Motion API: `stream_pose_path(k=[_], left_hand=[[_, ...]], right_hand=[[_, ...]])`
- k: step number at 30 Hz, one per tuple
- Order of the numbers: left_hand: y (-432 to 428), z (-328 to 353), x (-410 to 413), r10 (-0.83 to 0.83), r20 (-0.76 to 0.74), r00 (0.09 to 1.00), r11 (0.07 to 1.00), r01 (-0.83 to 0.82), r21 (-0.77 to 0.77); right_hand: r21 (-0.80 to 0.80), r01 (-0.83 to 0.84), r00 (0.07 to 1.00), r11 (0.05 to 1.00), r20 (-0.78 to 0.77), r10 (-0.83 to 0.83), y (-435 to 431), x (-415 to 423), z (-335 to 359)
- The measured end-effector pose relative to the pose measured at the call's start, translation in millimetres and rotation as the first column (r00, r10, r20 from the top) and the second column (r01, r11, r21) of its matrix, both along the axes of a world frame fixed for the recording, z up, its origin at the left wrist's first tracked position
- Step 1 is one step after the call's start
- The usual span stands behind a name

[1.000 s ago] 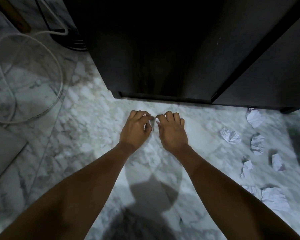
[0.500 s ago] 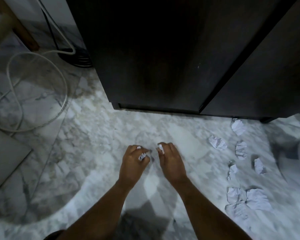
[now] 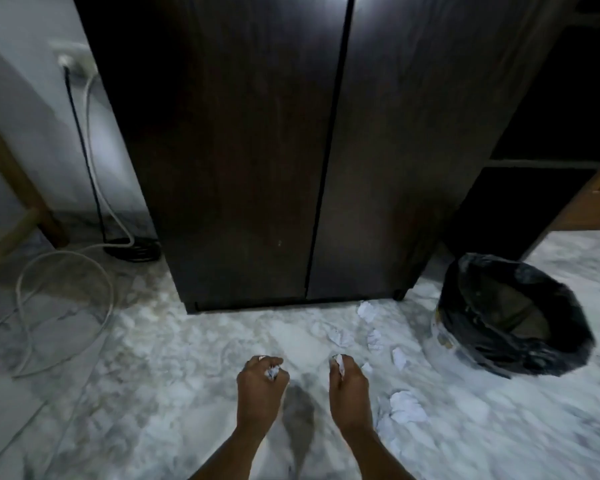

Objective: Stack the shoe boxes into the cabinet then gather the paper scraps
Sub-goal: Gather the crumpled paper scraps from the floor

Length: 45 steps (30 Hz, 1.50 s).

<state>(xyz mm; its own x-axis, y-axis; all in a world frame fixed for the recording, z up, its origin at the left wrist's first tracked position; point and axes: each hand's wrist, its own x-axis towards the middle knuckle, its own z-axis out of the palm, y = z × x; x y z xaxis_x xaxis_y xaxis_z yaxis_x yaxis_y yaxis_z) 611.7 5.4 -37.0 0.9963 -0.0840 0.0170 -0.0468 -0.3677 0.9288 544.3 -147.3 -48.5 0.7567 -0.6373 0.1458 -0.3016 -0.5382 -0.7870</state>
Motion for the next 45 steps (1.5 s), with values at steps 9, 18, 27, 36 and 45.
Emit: stream_pose_path(k=[9, 18, 27, 36, 45], left_hand=[[-176.1, 163.2, -16.1, -0.172, 0.249, 0.953, 0.957, 0.222, -0.186], [-366.6, 226.1, -26.5, -0.345, 0.357, 0.868, 0.849, 0.45, -0.275], [-462.0, 144.2, -0.4, -0.615, 0.319, 0.721, 0.776, 0.625, 0.084], [-489.2, 96.7, 8.4, -0.741, 0.013, 0.672, 0.649, 0.711, 0.269], [-480.2, 110.1, 5.0, -0.803, -0.071, 0.592, 0.572, 0.798, 0.188]], right_hand=[[-0.089, 0.239, 0.919, 0.967, 0.341, -0.196, -146.7, -38.4, 192.4], [-0.366, 0.197, 0.979, 0.91, 0.12, -0.164, -324.3, -80.7, 289.7], [-0.07, 0.284, 0.955, 0.956, 0.116, -0.275, -396.9, -47.9, 155.4], [0.224, 0.305, 0.952, 0.926, -0.111, -0.287, -399.8, -28.9, 115.2], [0.264, 0.306, 0.949, 0.915, -0.01, -0.315, -399.7, -33.8, 123.1]])
